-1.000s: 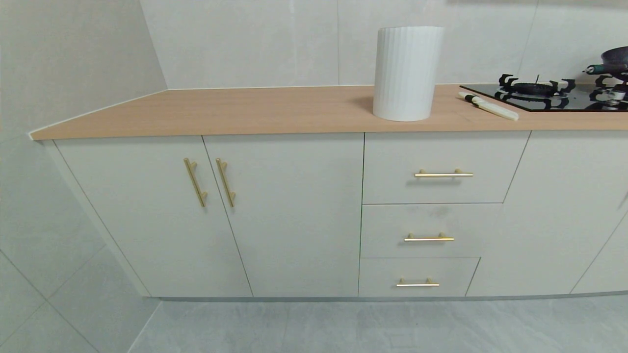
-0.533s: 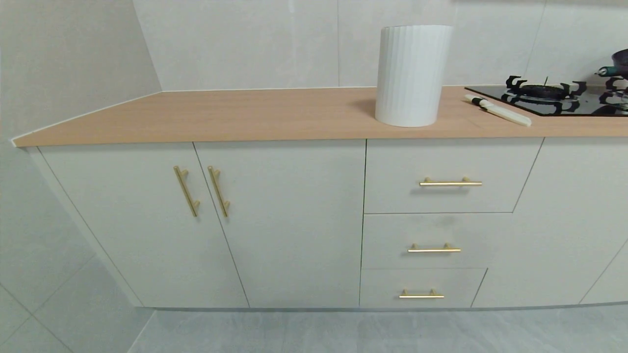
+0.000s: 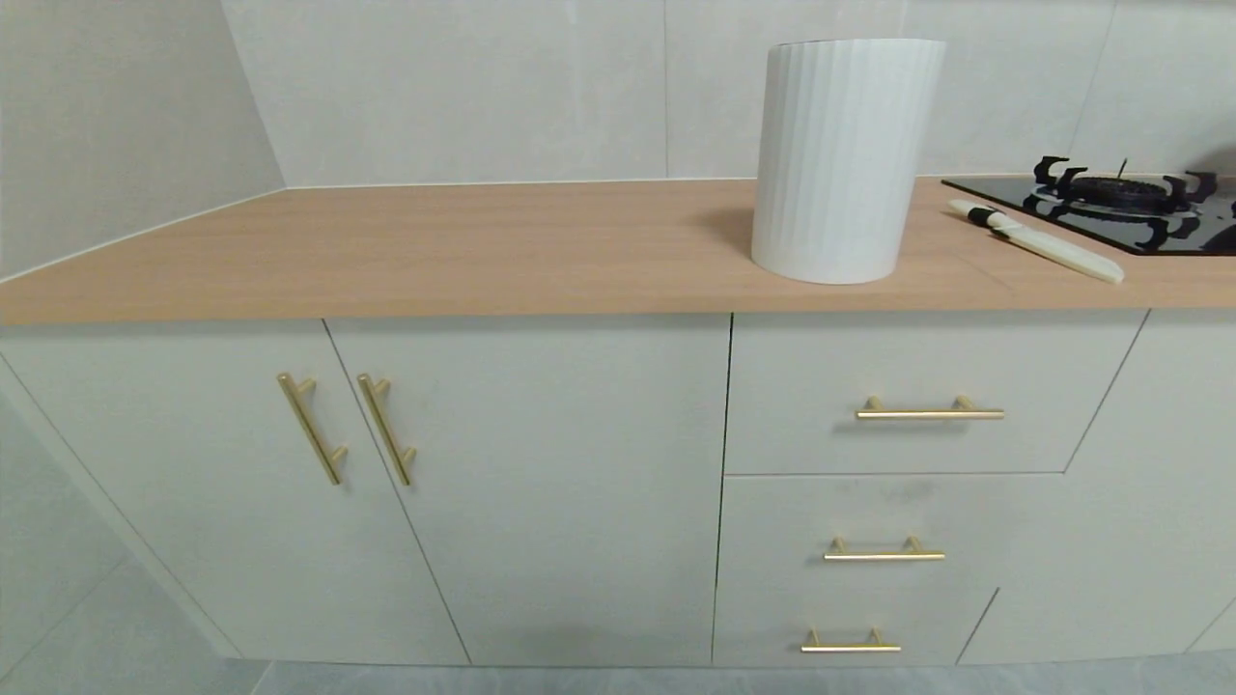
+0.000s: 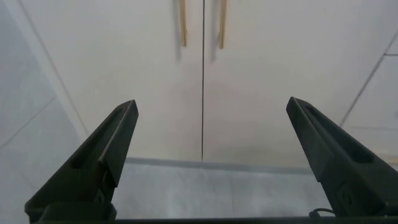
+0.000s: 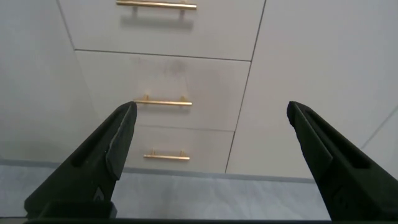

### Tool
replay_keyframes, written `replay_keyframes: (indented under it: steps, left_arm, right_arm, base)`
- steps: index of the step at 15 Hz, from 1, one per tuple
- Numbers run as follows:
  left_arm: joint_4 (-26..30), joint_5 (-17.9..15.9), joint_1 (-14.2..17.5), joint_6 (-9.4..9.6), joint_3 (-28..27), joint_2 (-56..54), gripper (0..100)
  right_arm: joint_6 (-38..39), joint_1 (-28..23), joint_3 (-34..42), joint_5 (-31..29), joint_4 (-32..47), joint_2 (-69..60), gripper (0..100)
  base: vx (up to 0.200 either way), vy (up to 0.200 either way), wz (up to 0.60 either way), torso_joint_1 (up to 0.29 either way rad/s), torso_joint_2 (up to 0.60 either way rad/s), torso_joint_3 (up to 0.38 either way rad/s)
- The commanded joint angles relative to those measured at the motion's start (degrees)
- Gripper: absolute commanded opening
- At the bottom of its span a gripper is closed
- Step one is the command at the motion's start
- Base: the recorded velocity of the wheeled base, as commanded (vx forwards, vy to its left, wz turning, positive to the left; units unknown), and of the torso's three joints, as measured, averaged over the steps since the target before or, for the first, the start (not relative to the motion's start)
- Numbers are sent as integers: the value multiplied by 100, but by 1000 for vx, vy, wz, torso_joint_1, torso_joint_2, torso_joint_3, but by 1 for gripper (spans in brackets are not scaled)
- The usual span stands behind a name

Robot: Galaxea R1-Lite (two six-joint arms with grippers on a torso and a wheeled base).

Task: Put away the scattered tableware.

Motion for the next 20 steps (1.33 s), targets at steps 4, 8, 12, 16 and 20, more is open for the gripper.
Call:
replay_keyframes:
  steps: [4, 8, 12, 16, 20]
  left_arm:
    - [-4, 2, 1, -1, 0, 2, 100]
    - [-4, 2, 1, -1, 0, 2, 100]
    - [-4, 2, 1, -1, 0, 2, 100]
    - [-4, 2, 1, 16, 0, 2, 100]
    - [-4, 2, 1, 34, 0, 2, 100]
  right_arm:
    - [-2, 4, 0, 8, -2, 13, 100]
    - [-2, 4, 0, 8, -2, 13, 100]
    - [-2, 4, 0, 8, -2, 22, 100]
    - [-2, 4, 0, 8, -2, 13, 100]
    - [-19, 4, 0, 52, -2, 22, 100]
  base:
    - [200, 0, 0, 5, 2, 1]
    - [100, 0, 0, 2, 0, 2]
    - [0, 0, 0, 0, 0, 0]
    - [0, 0, 0, 0, 0, 0]
    - [0, -200, 0, -1, 0, 2]
